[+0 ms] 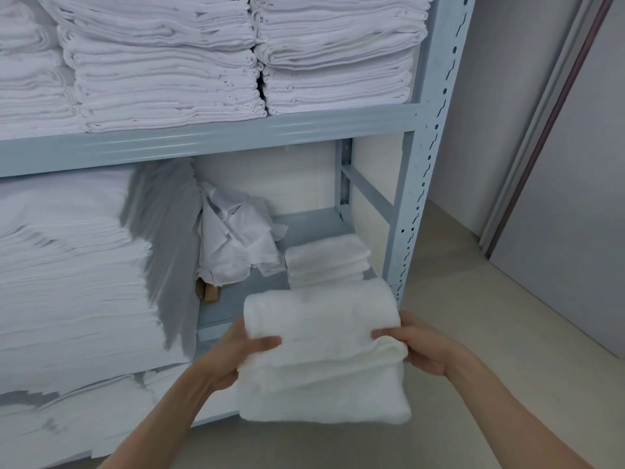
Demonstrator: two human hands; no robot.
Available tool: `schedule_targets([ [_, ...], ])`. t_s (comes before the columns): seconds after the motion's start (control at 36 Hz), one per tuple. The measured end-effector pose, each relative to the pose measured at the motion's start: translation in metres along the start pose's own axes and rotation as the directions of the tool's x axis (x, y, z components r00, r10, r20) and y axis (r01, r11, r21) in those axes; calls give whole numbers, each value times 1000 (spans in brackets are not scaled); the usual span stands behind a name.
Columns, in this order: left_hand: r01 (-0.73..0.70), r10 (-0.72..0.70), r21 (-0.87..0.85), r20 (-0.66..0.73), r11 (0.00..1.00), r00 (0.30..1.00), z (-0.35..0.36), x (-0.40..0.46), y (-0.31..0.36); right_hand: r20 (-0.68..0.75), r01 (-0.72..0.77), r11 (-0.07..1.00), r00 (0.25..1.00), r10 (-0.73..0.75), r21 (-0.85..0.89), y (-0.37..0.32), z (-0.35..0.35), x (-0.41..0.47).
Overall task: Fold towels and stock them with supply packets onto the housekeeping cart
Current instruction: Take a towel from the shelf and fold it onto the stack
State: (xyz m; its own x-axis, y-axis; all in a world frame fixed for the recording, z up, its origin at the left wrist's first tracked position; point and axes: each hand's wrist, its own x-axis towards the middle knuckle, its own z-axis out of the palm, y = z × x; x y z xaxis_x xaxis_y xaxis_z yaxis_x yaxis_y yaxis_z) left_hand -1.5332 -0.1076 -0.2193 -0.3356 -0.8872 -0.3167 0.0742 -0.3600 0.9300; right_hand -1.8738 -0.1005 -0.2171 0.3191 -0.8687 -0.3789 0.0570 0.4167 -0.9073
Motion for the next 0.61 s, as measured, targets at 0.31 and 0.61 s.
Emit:
schedule_targets([
  [0.31, -222, 207, -48, -217, 974, 954, 16, 17, 32, -146, 251, 952, 963, -227, 174, -29, -8, -3],
  [0.61, 13, -5, 51, -148, 999, 989, 52, 7, 10, -104, 35, 994, 994, -24, 99, -5, -35, -12],
])
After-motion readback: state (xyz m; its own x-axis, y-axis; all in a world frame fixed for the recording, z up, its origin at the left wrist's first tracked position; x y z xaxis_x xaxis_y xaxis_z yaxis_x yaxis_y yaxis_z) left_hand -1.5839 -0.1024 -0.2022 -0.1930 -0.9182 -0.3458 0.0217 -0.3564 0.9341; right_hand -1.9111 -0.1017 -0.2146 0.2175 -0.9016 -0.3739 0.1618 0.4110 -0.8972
